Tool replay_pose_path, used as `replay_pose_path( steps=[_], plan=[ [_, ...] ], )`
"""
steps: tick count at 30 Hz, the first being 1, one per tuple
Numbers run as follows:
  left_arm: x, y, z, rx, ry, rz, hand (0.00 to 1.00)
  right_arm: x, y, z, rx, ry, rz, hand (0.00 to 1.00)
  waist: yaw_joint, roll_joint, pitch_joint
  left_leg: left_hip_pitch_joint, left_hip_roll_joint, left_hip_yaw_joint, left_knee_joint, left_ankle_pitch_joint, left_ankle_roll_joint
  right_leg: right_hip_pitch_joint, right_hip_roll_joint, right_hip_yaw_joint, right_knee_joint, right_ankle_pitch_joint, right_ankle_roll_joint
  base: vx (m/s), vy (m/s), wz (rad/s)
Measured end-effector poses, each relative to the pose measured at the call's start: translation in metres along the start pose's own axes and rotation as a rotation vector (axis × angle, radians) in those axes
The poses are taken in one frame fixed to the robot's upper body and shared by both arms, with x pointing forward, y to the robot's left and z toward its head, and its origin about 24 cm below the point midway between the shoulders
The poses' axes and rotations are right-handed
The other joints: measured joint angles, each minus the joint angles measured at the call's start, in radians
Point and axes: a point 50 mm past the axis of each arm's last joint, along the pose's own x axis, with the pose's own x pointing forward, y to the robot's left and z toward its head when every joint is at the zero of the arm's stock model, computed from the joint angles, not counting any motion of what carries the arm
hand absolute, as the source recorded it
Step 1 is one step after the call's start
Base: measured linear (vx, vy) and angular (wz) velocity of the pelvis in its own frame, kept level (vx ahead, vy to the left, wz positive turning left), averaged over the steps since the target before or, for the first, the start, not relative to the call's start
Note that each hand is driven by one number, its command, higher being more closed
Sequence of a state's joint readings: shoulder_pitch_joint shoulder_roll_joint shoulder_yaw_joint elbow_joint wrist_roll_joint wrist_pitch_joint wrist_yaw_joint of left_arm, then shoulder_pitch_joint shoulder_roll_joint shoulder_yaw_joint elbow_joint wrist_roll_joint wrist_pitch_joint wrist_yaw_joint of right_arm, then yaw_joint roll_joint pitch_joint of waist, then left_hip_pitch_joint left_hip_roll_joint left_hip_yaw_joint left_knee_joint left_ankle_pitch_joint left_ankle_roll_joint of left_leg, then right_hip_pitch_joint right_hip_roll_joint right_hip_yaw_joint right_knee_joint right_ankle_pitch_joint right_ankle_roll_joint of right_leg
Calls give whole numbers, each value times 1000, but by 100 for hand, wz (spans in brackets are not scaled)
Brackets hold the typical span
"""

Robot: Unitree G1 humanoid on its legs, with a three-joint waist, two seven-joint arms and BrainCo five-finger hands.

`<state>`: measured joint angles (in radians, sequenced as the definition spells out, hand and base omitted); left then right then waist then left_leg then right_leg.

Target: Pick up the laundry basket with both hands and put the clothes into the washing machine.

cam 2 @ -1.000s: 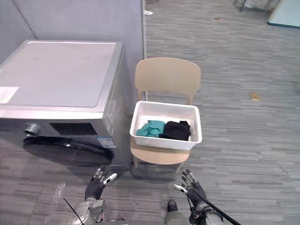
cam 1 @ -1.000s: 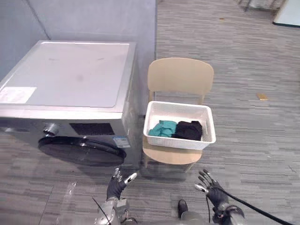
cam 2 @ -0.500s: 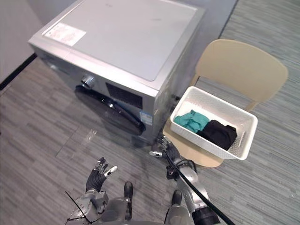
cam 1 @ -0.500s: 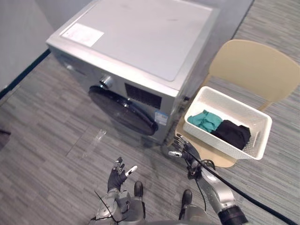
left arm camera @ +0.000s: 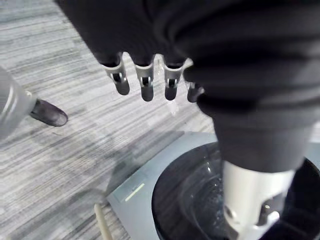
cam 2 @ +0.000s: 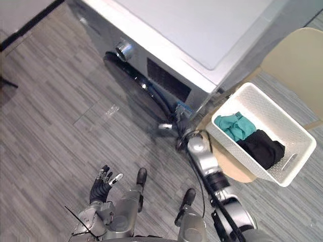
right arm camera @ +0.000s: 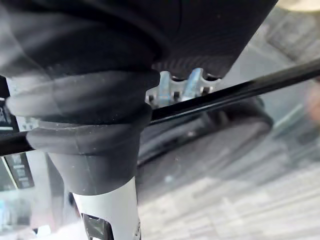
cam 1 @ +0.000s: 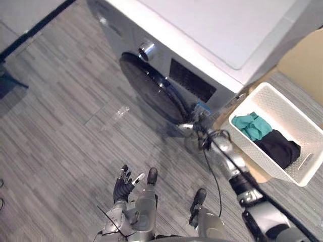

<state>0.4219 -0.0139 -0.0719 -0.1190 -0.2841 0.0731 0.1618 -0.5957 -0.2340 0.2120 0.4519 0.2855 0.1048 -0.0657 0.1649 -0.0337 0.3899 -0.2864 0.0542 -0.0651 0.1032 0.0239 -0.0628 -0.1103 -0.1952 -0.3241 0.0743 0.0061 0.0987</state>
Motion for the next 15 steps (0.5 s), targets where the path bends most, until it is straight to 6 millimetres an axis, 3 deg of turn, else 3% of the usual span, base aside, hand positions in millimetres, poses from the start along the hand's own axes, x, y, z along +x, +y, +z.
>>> replay_pose_path(
  steps=[3, 5, 9, 12, 15],
  plan=[
    [0, -1, 1, -19, -7, 11, 0, 9, -2, 15, -11, -30, -19, 0, 16, -10, 23, -22, 0, -23, 3, 8, -10, -9, 1, -20, 14, -19, 5, -32, -32, 29],
    [0, -2, 2, -37, -10, 17, 0, 17, 1, 37, -21, -83, -16, 0, 17, -11, 41, -48, -1, -43, 5, 19, -13, -21, 4, -38, 14, -20, 6, -52, -23, 23],
    [0, -4, 5, -57, -23, 29, 0, 20, 0, 49, -35, -118, -51, 0, 13, -24, 60, -78, -3, -55, 6, 23, -14, -46, 2, -54, 27, -23, 4, -80, 14, 11],
    [0, -7, 11, -80, -55, 40, 0, 27, 3, 81, -45, -204, -72, 0, 18, -28, 99, -102, -3, -58, 6, 39, -16, -66, 3, -57, 27, -24, 5, -94, 16, 5],
    [0, -7, 12, -91, -55, 51, 0, 30, 6, 97, -42, -248, -77, 0, 22, -31, 115, -115, -4, -61, 6, 46, -17, -73, 3, -61, 27, -24, 5, -50, 13, 7]
  ],
)
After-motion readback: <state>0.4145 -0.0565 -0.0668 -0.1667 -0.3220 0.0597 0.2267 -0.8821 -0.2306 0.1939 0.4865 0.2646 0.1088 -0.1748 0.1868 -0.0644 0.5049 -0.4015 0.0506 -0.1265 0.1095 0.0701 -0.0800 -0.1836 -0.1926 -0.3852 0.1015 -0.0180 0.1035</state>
